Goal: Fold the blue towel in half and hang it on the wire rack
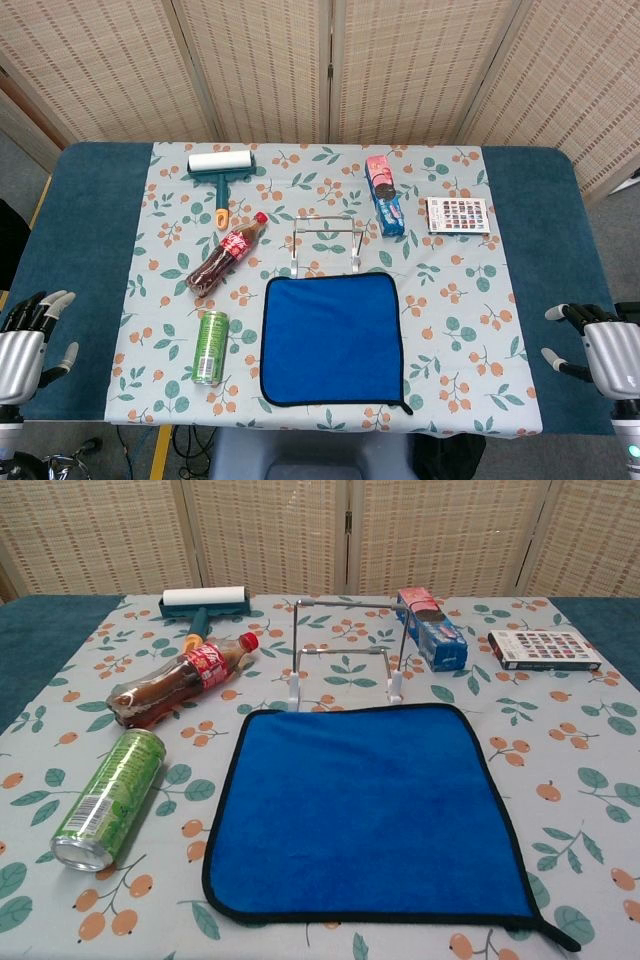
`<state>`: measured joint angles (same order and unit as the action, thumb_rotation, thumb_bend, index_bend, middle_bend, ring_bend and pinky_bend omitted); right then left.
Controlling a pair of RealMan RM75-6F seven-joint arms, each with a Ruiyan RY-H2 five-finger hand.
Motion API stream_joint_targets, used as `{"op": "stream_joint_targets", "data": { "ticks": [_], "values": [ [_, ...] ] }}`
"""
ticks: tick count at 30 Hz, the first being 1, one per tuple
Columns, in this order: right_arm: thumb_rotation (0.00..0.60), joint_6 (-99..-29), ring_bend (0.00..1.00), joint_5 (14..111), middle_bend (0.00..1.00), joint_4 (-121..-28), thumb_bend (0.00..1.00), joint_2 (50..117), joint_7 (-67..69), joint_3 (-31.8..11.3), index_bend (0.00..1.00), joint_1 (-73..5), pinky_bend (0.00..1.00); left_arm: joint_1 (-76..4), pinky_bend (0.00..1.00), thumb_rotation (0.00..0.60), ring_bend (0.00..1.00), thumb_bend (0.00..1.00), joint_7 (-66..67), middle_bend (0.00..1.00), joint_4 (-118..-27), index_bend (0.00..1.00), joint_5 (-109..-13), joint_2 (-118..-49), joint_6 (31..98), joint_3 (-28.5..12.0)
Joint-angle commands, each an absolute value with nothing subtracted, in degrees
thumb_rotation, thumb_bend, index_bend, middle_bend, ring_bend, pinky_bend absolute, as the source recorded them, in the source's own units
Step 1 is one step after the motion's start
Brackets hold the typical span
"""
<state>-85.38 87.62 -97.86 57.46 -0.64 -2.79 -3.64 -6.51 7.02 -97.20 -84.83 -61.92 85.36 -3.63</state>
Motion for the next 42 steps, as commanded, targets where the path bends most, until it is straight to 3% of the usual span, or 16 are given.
{"op": "stream_joint_targets", "data": {
  "ticks": [1, 12, 21, 28, 32, 42],
  "values": [
    [0.6, -85.5, 0.36, 87.8, 0.44, -97.7, 0.14, 57.6, -0.4, -2.9, 0.4, -3.7, 0.51, -6.6, 0.13, 0.6, 0.1, 0.37, 7.1, 0.17, -96.8, 0.14, -85.3, -62.4, 85.6, -3.7],
    [0.6, -87.4, 0.36, 89.2, 0.44, -96.6, 0.14, 58.1, 0.7, -3.3, 0.4, -3.5, 0.51, -6.5, 0.13, 0.6, 0.1, 0.37, 6.9, 0.17, -96.9, 0.15, -86.1, -61.7, 85.7, -3.2],
    [0.6, -88.9, 0.37, 91.8, 0.41, -96.9, 0.16, 57.5, 2.2, -3.5, 0.36, -3.8, 0.51, -7.4, 0.18, 0.6, 0.15, 0.37, 0.0, 0.17, -93.7, 0.18, -92.4, -61.9, 87.4, -2.2],
    [0.6, -87.4, 0.37, 93.9, 0.41, -98.9, 0.16, 56.2, 2.0, -3.1, 0.36, -5.1, 0.51, -9.7, 0.28, 0.6, 0.22, 0.37, -3.5, 0.19, -93.3, 0.2, -99.0, -61.3, 86.9, -0.7],
    [0.6, -86.2, 0.37, 95.1, 0.42, -100.3, 0.17, 55.7, 3.1, -2.4, 0.36, -5.9, 0.51, -12.0, 0.4, 0.6, 0.26, 0.37, -4.0, 0.24, -93.2, 0.21, -103.1, -61.9, 85.5, 0.1],
    [0.6, -83.9, 0.47, 98.7, 0.49, -101.4, 0.17, 55.3, 2.4, -1.3, 0.36, -8.0, 0.64, -19.3, 0.55, 0.6, 0.37, 0.37, -2.5, 0.36, -95.0, 0.23, -112.0, -64.2, 78.9, 1.9]
  ]
}}
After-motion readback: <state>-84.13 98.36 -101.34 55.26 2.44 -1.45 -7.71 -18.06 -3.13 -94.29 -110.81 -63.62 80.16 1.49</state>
